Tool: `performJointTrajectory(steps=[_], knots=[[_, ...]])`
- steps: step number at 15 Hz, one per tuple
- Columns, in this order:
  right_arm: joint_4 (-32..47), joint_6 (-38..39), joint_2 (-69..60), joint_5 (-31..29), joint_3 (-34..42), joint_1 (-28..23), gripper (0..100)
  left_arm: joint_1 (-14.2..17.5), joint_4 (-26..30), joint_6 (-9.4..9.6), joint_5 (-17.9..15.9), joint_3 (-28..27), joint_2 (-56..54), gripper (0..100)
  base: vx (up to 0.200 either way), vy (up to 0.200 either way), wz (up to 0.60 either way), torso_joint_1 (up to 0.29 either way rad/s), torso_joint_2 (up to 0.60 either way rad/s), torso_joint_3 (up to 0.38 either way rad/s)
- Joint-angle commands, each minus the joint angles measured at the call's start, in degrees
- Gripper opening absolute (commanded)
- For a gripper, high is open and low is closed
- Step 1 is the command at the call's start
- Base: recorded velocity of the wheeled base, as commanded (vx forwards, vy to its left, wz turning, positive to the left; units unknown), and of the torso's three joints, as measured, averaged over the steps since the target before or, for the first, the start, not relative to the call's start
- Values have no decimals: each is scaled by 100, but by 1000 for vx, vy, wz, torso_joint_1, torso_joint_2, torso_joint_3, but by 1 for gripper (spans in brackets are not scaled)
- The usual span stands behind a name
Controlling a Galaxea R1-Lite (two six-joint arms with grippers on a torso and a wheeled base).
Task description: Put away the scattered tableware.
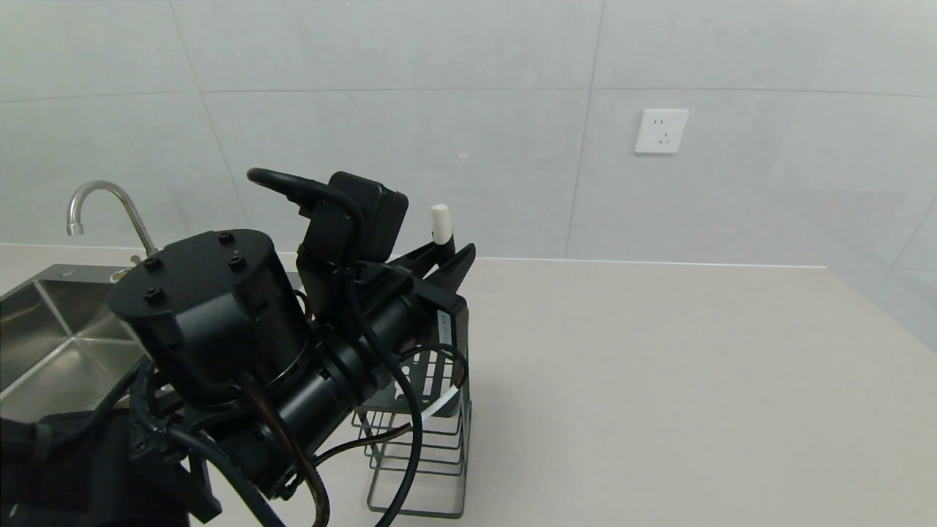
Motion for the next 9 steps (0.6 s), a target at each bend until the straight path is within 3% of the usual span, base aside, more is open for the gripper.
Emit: performJointTrajectory(steps=[1,9], knots=[[0,-1,8,4,1,0,100,0,5,-19,-5,74,52,0,0,0,0,0,0,0],[0,-1,8,4,1,0,100,0,-4,-36,-41,215,272,0,0,0,0,0,0,0]])
